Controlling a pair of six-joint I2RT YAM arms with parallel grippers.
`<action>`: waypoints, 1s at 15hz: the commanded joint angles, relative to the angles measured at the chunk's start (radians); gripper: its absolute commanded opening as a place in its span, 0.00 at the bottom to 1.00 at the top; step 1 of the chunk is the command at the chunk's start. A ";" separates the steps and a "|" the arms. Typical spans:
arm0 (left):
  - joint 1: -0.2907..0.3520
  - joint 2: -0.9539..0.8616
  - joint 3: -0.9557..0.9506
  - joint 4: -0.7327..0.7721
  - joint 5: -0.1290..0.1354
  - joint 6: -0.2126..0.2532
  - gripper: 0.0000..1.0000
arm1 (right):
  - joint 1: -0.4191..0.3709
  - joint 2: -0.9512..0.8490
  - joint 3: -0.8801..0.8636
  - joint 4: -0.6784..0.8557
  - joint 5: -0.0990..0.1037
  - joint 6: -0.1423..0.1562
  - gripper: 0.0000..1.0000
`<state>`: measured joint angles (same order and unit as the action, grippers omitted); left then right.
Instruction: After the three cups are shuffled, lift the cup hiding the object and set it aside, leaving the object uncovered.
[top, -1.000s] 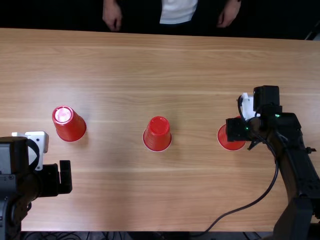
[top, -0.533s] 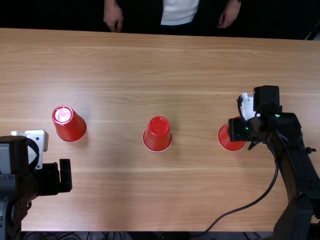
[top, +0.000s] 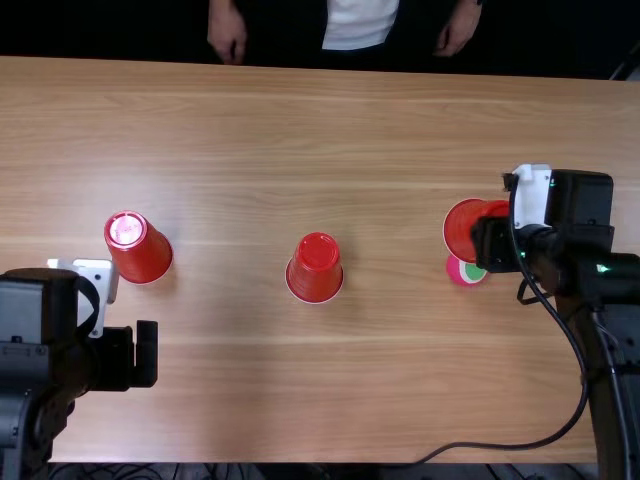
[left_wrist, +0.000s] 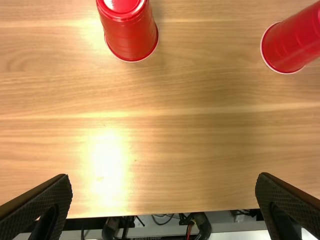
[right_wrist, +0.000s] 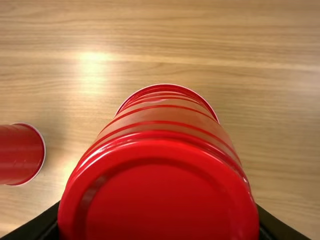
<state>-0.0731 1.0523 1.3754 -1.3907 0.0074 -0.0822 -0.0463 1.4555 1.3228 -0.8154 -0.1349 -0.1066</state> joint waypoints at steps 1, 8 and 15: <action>-0.008 0.008 0.021 0.001 -0.004 0.005 1.00 | -0.053 -0.064 0.027 -0.016 -0.009 -0.002 0.00; -0.008 0.008 0.024 -0.001 -0.004 0.005 1.00 | -0.204 -0.150 -0.065 -0.136 0.002 -0.013 0.00; -0.010 0.005 0.024 -0.001 0.000 0.005 1.00 | -0.293 -0.169 -0.289 -0.115 0.002 -0.008 0.00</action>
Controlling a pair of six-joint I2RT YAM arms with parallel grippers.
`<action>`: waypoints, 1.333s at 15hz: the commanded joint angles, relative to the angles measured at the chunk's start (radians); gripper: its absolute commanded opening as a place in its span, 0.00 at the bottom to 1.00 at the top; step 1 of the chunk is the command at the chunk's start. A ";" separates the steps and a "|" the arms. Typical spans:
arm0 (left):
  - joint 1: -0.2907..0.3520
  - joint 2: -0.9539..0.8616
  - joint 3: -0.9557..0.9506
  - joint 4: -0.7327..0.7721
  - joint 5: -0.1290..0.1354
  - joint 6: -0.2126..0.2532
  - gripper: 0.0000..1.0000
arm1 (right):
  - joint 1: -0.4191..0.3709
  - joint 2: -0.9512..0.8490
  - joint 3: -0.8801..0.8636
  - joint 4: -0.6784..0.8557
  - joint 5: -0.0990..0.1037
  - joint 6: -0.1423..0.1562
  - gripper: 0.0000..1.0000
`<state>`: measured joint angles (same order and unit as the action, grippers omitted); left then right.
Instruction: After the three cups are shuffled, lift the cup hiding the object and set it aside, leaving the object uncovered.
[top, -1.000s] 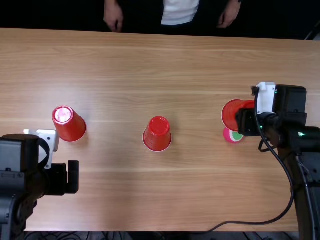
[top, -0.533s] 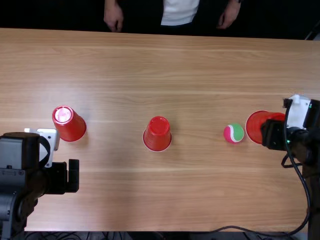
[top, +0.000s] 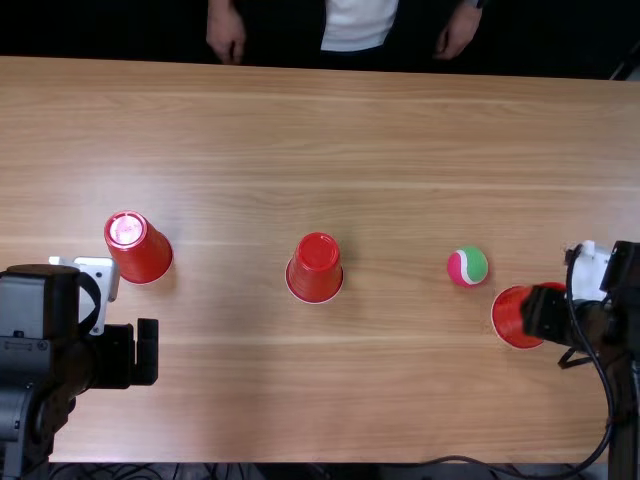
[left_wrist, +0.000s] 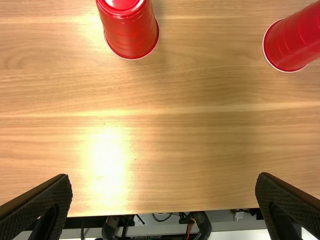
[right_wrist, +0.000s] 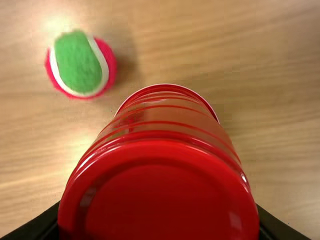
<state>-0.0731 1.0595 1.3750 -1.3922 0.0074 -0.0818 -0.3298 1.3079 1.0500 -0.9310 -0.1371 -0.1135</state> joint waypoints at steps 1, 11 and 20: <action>-0.011 -0.003 0.024 0.002 0.002 0.005 1.00 | -0.009 -0.013 -0.036 0.002 0.001 -0.001 0.00; -0.017 -0.003 0.025 -0.003 0.002 0.005 1.00 | -0.005 0.050 -0.114 0.153 0.006 -0.002 1.00; -0.016 -0.006 0.025 -0.001 0.000 0.005 1.00 | 0.006 -0.064 -0.047 0.153 -0.001 -0.004 1.00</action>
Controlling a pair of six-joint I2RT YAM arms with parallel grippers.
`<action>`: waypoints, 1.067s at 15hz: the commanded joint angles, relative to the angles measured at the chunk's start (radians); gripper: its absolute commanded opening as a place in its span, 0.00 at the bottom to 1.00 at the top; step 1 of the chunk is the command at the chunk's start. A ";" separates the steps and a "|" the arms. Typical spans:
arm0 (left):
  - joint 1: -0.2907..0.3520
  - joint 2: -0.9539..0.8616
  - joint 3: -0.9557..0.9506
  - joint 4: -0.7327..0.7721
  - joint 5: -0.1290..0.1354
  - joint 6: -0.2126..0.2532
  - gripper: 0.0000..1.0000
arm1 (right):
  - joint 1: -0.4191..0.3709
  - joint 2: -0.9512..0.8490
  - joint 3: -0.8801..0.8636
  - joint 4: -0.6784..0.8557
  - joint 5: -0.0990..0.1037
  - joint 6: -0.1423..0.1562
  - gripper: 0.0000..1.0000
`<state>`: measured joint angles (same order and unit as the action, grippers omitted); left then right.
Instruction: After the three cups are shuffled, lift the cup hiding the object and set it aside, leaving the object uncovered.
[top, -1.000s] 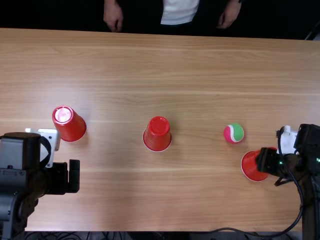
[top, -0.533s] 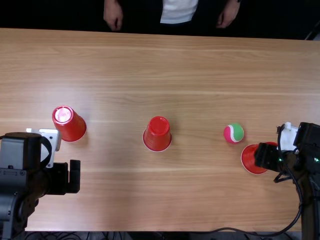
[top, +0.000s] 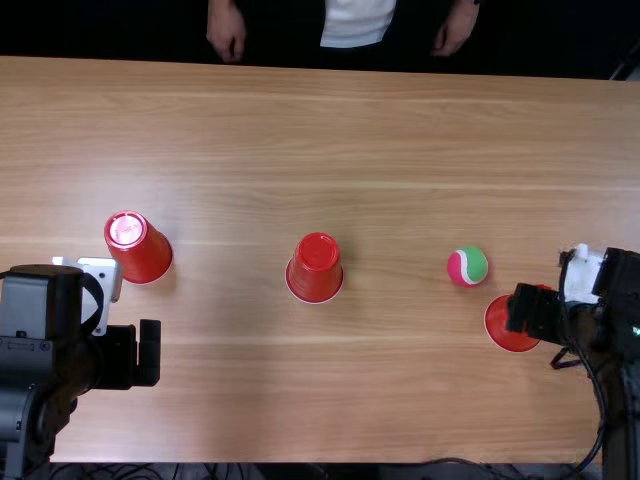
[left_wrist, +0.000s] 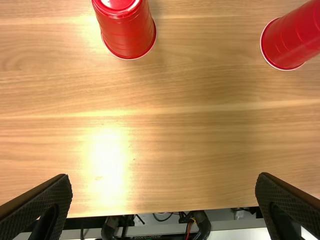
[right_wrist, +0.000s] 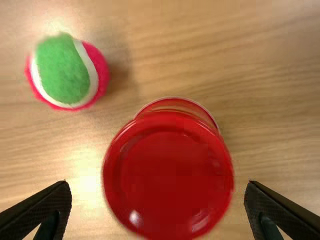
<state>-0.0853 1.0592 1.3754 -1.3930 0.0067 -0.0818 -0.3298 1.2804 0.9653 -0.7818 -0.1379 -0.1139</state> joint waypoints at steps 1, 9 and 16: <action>-0.004 -0.005 0.025 -0.001 -0.001 0.005 1.00 | 0.009 -0.044 0.069 0.002 0.000 -0.004 1.00; 0.004 -0.011 0.027 -0.012 -0.009 0.005 1.00 | 0.308 -0.046 0.247 -0.097 0.000 0.011 1.00; 0.007 -0.085 0.014 -0.012 -0.012 -0.005 1.00 | 0.422 -0.147 0.248 -0.184 0.002 0.095 1.00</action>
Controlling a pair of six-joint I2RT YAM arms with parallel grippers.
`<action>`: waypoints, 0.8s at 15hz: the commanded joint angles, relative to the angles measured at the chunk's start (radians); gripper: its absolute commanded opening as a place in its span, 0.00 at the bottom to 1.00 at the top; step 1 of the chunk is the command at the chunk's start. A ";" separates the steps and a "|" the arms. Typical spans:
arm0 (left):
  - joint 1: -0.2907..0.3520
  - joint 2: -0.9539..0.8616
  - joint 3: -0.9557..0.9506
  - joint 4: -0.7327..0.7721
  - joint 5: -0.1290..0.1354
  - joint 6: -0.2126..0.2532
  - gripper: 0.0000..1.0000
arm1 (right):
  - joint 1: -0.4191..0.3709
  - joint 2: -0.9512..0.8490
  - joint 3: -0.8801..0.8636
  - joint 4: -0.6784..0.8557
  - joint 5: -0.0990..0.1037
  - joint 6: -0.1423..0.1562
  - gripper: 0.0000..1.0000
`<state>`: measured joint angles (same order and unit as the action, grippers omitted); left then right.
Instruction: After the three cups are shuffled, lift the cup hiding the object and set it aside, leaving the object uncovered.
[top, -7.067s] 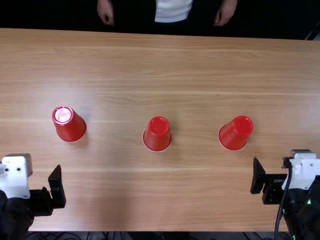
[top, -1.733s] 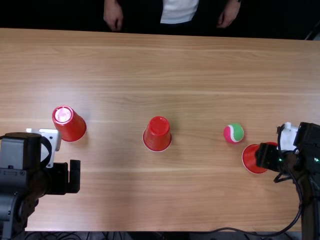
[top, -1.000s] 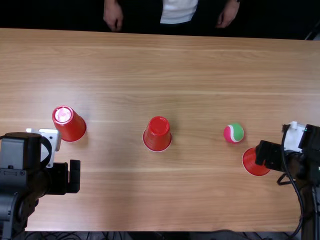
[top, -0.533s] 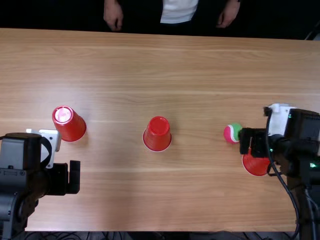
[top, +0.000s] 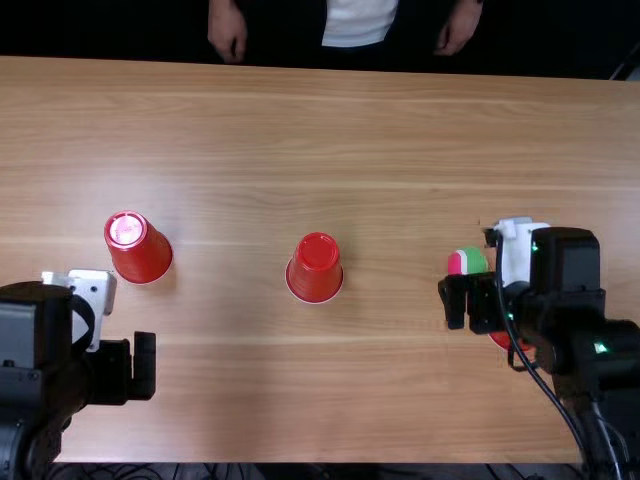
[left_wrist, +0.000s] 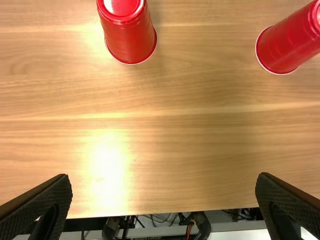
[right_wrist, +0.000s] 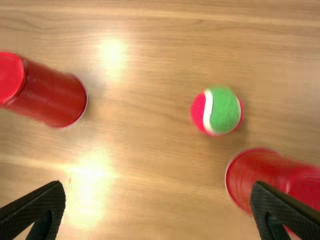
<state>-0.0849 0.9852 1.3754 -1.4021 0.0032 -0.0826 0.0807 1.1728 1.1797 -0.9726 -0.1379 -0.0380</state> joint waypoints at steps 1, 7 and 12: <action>0.008 -0.020 0.013 -0.002 -0.011 -0.004 1.00 | 0.011 -0.065 0.040 -0.026 0.002 0.021 1.00; 0.010 -0.189 -0.133 0.010 -0.011 -0.008 1.00 | 0.010 -0.335 -0.026 -0.120 0.002 0.027 1.00; 0.037 -0.453 -0.386 0.121 -0.011 -0.008 1.00 | -0.001 -0.604 -0.230 -0.067 0.002 0.027 1.00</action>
<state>-0.0589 0.5533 1.0016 -1.2831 0.0025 -0.0834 0.0807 0.5922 0.9619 -1.0386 -0.1379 -0.0196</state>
